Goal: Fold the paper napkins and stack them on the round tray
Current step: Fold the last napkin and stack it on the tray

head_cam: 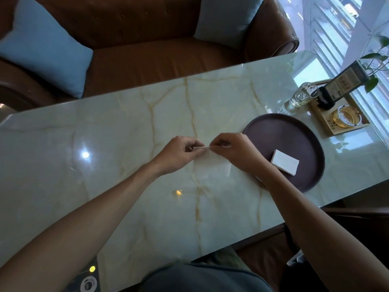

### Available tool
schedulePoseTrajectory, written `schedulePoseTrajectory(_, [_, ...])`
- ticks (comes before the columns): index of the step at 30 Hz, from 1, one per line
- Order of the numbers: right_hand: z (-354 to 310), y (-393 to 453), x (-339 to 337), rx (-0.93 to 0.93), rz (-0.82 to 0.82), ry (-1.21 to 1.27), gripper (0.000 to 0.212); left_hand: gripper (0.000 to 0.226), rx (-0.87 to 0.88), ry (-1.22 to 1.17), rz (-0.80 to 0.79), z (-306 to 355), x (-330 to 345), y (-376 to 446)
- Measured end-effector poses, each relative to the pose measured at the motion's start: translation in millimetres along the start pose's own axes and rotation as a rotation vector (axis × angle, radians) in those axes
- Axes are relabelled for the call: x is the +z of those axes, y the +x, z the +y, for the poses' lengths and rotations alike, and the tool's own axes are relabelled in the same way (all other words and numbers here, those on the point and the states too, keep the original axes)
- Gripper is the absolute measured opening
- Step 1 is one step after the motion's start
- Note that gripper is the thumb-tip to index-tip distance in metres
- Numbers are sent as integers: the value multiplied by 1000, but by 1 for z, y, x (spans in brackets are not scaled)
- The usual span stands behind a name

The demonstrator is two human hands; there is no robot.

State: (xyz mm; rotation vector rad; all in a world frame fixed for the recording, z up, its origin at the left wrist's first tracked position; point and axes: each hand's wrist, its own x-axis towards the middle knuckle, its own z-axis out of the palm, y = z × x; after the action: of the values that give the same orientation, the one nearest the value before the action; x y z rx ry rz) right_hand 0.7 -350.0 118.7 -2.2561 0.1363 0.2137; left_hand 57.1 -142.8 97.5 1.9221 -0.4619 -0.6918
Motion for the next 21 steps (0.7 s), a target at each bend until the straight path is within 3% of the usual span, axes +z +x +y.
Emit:
schedulePoseTrajectory(8, [24, -2, -15, 71, 26, 57, 9, 13, -83, -193, 17, -4, -12, -2])
schedulePoseTrajectory(11, [32, -8, -14, 159, 78, 304, 10, 14, -117, -312, 12, 1, -16, -1])
schedulePoseTrajectory(14, [26, -10, -3, 241, -85, 689, 39, 18, -150, -402, 18, 7, -18, 1])
schedulePoseTrajectory(17, [13, -8, 7, 227, -226, 824, 31, 19, -174, -482, 13, 9, -19, 3])
schedulePoseTrajectory(21, [8, -2, 12, 262, -178, 907, 23, 14, -212, -647, -20, 3, -20, 0])
